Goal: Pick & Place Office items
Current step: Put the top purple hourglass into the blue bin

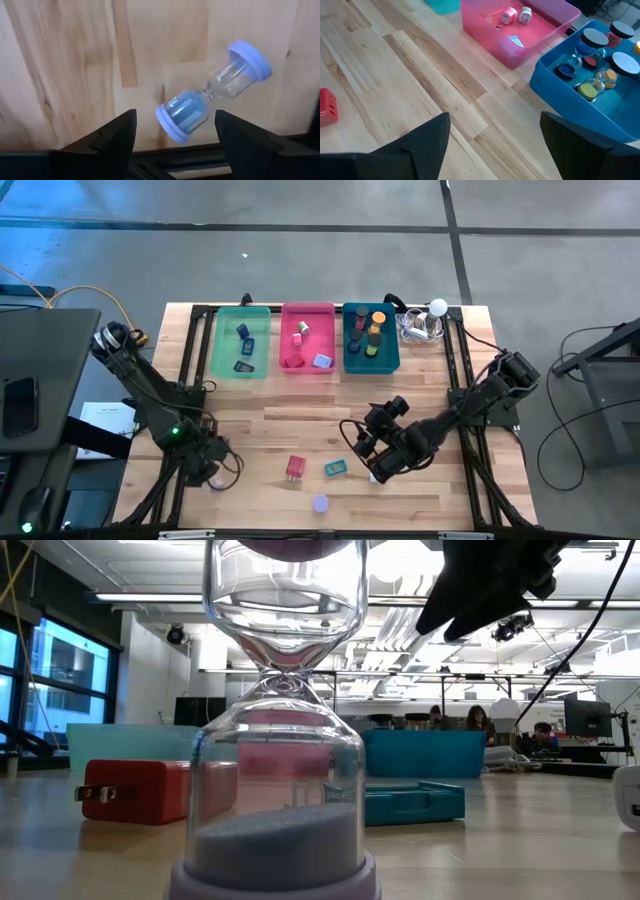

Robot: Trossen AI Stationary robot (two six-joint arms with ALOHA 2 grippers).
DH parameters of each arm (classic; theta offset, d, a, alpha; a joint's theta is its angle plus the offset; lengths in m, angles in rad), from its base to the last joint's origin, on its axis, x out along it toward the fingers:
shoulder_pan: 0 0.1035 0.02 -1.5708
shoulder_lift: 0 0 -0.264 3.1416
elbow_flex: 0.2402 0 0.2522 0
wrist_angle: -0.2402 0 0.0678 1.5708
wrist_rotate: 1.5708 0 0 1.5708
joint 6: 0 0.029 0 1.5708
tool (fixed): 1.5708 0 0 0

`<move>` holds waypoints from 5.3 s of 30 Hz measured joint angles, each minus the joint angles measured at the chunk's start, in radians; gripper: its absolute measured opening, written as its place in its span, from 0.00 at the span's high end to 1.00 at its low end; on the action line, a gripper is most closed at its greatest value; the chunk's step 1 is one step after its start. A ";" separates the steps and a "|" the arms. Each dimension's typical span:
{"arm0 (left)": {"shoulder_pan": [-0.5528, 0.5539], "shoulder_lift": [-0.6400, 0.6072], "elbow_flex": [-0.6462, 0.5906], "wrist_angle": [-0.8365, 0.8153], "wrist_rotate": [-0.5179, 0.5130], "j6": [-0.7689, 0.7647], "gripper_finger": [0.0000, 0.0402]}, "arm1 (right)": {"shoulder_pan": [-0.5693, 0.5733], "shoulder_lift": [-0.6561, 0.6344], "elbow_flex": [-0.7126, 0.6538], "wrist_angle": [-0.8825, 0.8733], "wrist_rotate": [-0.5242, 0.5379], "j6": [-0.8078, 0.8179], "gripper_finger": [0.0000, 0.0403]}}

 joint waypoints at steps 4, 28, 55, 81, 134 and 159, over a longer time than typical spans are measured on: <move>-0.054 0.049 0.000 0.019 -0.022 0.087 0.35 | -0.001 0.000 0.000 0.000 -0.004 -0.001 0.26; -0.116 0.377 0.006 0.173 0.046 0.192 0.35 | -0.041 0.000 0.000 0.073 -0.041 -0.082 0.26; -0.005 0.285 0.020 0.161 -0.113 0.189 0.61 | -0.038 0.000 0.000 0.163 -0.046 -0.191 0.26; 0.340 0.034 0.076 0.991 -0.517 0.691 0.62 | -0.046 0.000 0.000 1.037 -0.178 -1.136 0.26; 0.428 0.115 0.076 1.160 -0.511 0.751 0.42 | -0.148 0.016 0.001 1.176 -0.519 -1.247 0.54; 0.400 0.113 0.078 1.059 -0.541 0.739 0.41 | 0.016 -0.190 0.000 0.300 0.167 -0.581 0.55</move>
